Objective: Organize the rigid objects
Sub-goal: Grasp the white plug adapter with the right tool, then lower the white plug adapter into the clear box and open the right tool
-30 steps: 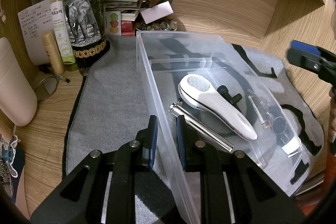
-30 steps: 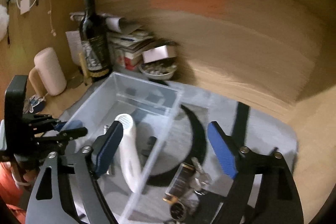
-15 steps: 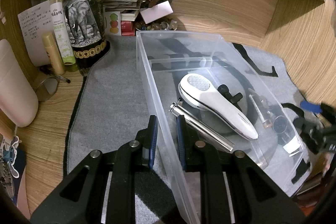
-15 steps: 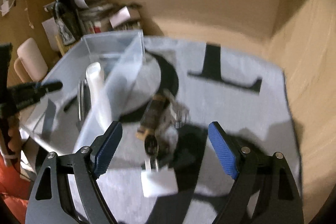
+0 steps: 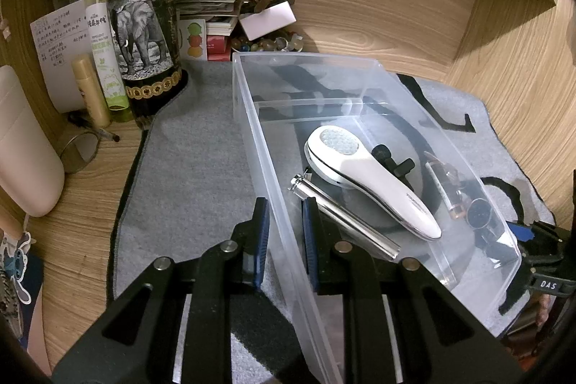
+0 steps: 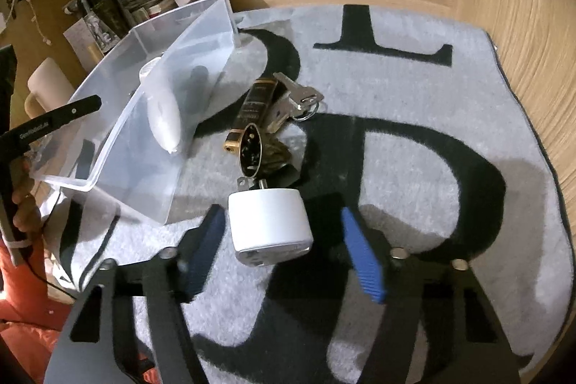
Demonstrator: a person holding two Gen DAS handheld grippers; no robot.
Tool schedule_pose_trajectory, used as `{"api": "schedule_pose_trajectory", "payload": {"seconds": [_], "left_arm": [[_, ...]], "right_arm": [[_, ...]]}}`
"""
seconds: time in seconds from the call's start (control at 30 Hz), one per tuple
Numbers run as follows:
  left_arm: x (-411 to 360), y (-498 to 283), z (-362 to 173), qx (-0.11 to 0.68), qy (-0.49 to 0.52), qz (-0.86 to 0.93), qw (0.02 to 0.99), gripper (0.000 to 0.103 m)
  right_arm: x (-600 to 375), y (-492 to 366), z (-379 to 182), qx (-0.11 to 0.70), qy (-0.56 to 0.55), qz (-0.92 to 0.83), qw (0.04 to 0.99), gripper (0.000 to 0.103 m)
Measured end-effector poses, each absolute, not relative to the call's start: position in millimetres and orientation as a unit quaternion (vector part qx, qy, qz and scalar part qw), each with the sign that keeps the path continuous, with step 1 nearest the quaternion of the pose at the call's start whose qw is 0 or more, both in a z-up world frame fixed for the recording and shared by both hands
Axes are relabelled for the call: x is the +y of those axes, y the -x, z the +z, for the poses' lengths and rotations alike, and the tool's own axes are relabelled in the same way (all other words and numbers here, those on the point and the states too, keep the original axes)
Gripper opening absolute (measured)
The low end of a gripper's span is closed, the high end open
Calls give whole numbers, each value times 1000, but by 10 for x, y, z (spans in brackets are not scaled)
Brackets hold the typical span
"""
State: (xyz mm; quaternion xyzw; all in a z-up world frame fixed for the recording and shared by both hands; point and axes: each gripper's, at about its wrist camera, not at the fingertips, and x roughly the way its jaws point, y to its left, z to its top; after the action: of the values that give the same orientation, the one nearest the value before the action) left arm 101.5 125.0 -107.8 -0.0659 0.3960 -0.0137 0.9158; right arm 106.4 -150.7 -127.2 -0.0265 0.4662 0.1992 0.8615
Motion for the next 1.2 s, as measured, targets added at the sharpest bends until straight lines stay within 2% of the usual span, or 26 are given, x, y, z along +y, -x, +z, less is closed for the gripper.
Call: {"api": "schedule_pose_trajectory", "payload": {"seconds": [0.03, 0.07, 0.33, 1.2], "left_arm": [[1251, -1016, -1078, 396, 66, -14, 916, 18], [1248, -1017, -1076, 396, 67, -13, 916, 18], [1252, -1024, -1073, 395, 69, -14, 916, 18], [1260, -1022, -1077, 395, 73, -17, 916, 18]], "right_arm": [[-1517, -1064, -1270, 466, 23, 206, 860, 45], [-1519, -1067, -1273, 468, 19, 212, 858, 36], [-1537, -1046, -1131, 448, 21, 215, 867, 36], [-683, -1325, 12, 272, 70, 305, 910, 36]]}}
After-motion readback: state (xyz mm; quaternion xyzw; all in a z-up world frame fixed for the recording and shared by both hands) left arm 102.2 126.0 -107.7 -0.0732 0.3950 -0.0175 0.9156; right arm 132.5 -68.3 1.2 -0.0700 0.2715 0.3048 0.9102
